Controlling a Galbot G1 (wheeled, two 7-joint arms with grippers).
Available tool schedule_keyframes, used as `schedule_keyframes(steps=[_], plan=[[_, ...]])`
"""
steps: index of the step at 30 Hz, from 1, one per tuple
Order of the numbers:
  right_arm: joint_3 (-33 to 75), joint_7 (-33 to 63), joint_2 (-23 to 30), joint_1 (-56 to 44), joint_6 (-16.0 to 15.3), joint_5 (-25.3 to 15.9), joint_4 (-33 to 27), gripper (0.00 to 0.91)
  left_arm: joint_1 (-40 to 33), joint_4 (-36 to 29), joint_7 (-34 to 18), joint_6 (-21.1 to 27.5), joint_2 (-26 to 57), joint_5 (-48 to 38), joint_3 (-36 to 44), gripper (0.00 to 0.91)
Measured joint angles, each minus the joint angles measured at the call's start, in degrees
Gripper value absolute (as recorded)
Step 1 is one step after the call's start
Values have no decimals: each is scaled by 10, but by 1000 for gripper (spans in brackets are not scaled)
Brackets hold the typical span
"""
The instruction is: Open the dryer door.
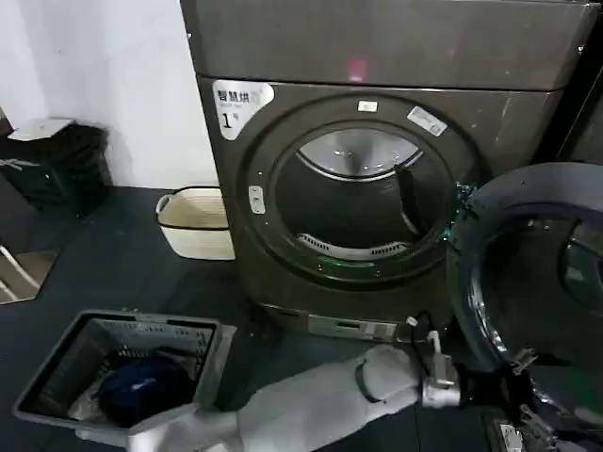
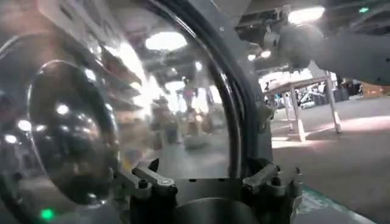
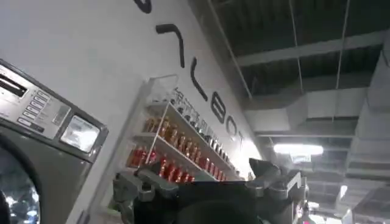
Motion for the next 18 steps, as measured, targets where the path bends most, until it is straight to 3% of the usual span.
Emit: schedule_keyframes(steps=[10,18], plan=[[8,-1,-3,-1,4,-9,1,907,-28,61,-1,-9,-61,0,5,907],[3,-2,-5,3,4,-11,3,907,-45,112,-10,-14,-63,8,-11,907]])
